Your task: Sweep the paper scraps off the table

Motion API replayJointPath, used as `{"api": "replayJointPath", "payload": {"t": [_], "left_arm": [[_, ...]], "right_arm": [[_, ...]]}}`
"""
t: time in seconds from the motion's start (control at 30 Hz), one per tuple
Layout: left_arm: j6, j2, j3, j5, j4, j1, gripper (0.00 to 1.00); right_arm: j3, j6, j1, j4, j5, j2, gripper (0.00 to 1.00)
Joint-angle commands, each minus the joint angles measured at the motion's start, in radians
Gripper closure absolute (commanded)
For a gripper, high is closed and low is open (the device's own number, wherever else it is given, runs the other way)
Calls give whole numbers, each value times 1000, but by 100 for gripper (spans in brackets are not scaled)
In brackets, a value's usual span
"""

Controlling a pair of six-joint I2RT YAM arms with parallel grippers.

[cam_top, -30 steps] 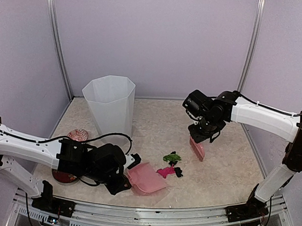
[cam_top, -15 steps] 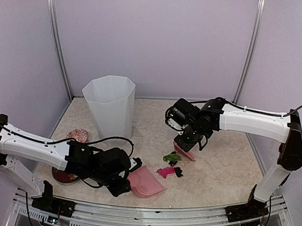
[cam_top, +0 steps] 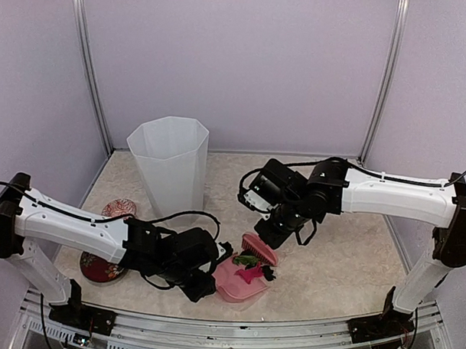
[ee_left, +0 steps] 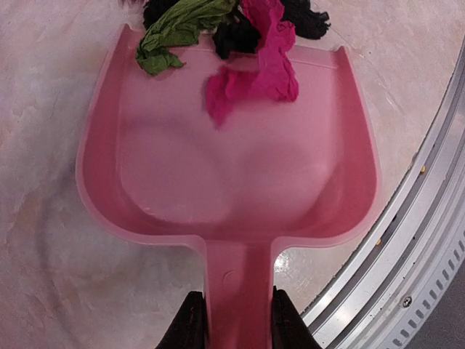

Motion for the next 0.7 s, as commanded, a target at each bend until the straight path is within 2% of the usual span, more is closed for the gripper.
{"api": "replayJointPath", "payload": {"t": [0.0, 0.23, 0.67], "left_arm": [[8, 38, 18, -25, 29, 11, 100], [-7, 30, -57, -47, 158, 10, 100], [-19, -29, -236, -196, 462, -26, 100]], "right_arm": [[-5, 81, 27, 22, -114, -33, 100], [16, 109, 29, 33, -171, -58, 100], [41, 121, 29, -7, 18, -123, 100]]}}
